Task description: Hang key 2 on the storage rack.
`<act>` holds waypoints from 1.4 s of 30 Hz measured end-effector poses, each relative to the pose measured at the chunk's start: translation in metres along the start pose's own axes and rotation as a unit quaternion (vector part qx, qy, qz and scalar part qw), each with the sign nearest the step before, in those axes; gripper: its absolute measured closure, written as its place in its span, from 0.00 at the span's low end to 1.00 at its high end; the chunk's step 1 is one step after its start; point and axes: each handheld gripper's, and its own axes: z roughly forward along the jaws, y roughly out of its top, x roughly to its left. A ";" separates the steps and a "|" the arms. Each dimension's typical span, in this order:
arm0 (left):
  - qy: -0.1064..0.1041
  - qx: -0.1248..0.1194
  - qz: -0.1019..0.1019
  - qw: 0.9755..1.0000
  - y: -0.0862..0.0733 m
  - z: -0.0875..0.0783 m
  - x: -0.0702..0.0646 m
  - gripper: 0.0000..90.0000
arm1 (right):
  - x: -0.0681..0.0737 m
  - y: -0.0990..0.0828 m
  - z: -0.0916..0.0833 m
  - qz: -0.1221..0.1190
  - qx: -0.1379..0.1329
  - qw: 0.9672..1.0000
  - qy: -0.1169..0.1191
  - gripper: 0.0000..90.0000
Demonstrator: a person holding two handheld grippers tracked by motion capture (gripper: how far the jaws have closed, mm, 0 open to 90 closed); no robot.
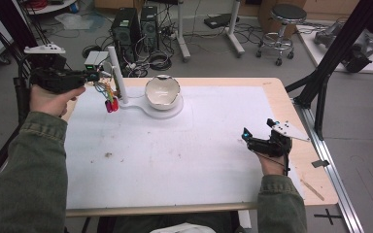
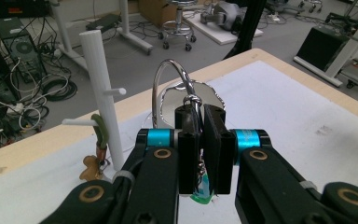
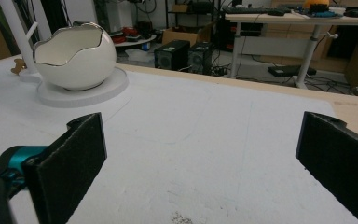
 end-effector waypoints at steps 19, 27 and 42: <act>-0.023 -0.006 -0.023 0.999 0.000 0.030 0.019 0.94 | 0.000 0.000 0.000 0.000 0.000 1.000 0.002 0.01; -0.023 -0.032 -0.052 0.998 0.003 0.040 0.033 0.94 | 0.000 -0.001 0.000 0.003 0.003 1.000 0.002 0.01; -0.014 -0.065 -0.087 0.994 0.000 0.050 0.051 0.94 | -0.001 -0.001 -0.001 0.000 0.000 1.000 0.002 0.01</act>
